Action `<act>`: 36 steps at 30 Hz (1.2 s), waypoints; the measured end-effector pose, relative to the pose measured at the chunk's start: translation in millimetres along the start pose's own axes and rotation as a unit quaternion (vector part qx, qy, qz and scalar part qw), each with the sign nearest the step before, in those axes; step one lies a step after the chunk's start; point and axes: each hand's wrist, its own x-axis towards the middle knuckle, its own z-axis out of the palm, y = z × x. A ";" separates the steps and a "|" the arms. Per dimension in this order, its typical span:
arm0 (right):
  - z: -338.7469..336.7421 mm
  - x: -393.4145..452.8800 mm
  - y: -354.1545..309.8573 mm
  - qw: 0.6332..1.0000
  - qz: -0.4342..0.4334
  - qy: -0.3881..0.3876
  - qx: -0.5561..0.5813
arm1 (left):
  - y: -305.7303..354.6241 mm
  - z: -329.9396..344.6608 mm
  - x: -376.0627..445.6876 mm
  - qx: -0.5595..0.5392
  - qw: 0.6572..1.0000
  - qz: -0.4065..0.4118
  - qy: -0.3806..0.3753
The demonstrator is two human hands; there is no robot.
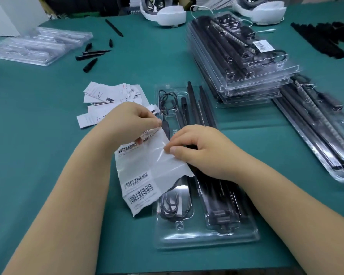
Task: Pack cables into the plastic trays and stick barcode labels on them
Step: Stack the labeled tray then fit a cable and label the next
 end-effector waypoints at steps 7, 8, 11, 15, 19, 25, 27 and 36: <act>-4.2 -0.7 0.5 0.999 0.017 -0.002 0.051 | -2.7 -6.5 -1.6 0.014 0.996 0.056 -0.071; -3.9 -0.6 0.7 0.999 0.017 -0.007 0.041 | -2.9 -5.8 -1.3 0.021 0.995 0.063 -0.070; -3.3 -0.4 1.4 0.999 0.020 -0.018 0.018 | -3.0 -3.0 -0.3 0.054 0.993 0.087 -0.058; -2.8 -0.5 0.1 0.999 0.021 -0.026 0.003 | -4.0 -1.5 -0.4 0.083 0.989 0.113 -0.037; -2.3 -0.3 -1.0 0.999 0.019 -0.030 -0.003 | -3.5 -1.2 -2.2 0.104 0.986 0.126 -0.024; -2.3 -0.1 -2.3 0.999 0.018 -0.033 -0.016 | 1.1 1.2 -5.8 0.170 0.976 0.133 -0.002; -2.5 -0.3 -2.8 0.999 0.017 -0.034 -0.018 | 2.6 2.8 -6.3 0.191 0.972 0.138 0.013; -2.5 -1.1 -3.6 0.999 0.008 -0.035 -0.033 | 10.1 11.2 -11.7 0.273 0.948 0.155 0.056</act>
